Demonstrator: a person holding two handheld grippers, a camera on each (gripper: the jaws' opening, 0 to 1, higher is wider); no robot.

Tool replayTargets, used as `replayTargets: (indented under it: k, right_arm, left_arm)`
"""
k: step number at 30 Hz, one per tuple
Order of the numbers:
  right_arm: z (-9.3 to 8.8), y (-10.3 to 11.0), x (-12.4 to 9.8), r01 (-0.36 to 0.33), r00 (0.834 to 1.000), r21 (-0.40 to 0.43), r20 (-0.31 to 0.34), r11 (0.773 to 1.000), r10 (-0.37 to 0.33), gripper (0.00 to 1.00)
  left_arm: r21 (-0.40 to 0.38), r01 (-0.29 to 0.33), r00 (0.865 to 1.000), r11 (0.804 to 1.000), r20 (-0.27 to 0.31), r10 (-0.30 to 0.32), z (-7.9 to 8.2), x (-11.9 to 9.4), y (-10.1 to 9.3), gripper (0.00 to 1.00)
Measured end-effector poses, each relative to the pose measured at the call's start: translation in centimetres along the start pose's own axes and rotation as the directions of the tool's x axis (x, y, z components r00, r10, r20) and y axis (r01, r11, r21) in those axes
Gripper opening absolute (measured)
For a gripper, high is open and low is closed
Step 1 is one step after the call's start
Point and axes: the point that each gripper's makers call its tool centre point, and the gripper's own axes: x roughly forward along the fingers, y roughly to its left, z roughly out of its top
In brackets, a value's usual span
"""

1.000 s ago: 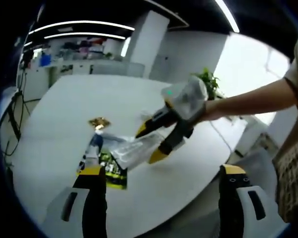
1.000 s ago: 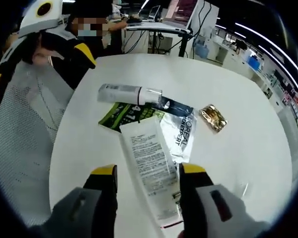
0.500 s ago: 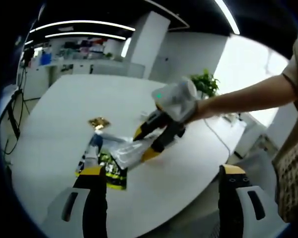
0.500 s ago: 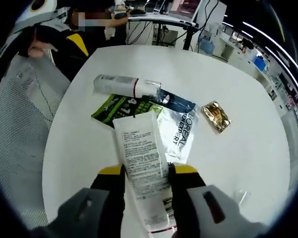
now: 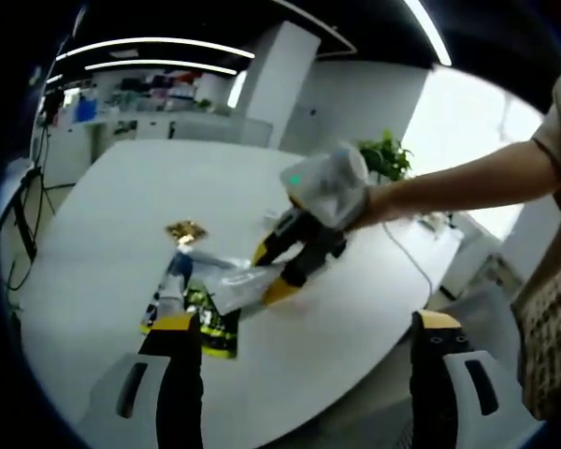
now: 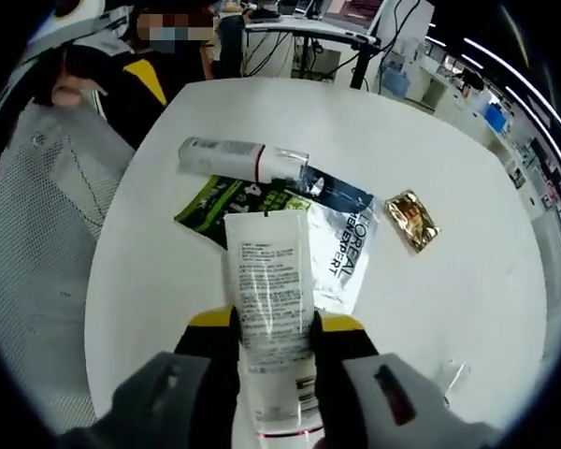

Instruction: Arrange the skincare products in the storage area until every visible bottle or jar stands upright without overlapping.

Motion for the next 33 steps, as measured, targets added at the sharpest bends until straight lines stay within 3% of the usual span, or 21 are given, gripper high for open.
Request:
replayTargets:
  k: [15, 20, 23, 25, 29, 33]
  right_arm:
    - [0.8, 1.2, -3.4, 0.039, 0.986, 0.165, 0.153, 0.985, -0.065, 0.28]
    - [2.1, 1.5, -5.3, 0.013, 0.962, 0.288, 0.259, 0.957, -0.091, 0.28]
    - [3.2, 1.5, -6.9, -0.020, 0.929, 0.382, 0.348, 0.924, -0.124, 0.28]
    - [3.8, 1.5, -7.9, -0.043, 0.907, 0.423, 0.397, 0.905, -0.143, 0.28]
    - [4.5, 1.7, -9.7, -0.083, 0.869, 0.488, 0.463, 0.869, -0.177, 0.28]
    - [5.4, 2.0, -11.9, -0.164, 0.806, 0.565, 0.549, 0.808, -0.221, 0.28]
  left_arm:
    - [0.016, 0.022, 1.000, 1.000, -0.003, -0.022, 0.6, -0.1, -0.7, 0.90]
    - [0.021, 0.037, 0.999, 0.999, 0.012, -0.037, 1.6, -0.2, -1.1, 0.90]
    - [0.013, 0.057, 0.998, 0.998, 0.031, -0.057, 2.4, -0.2, -1.5, 0.90]
    - [-0.034, 0.087, 0.994, 0.996, 0.067, -0.084, 3.3, -0.1, -2.0, 0.90]
    - [-0.030, 0.109, 0.990, 0.994, 0.093, -0.106, 4.8, -0.2, -2.4, 0.90]
    - [-0.098, 0.201, 0.972, 0.975, 0.141, -0.186, 6.7, -0.2, -3.9, 0.91]
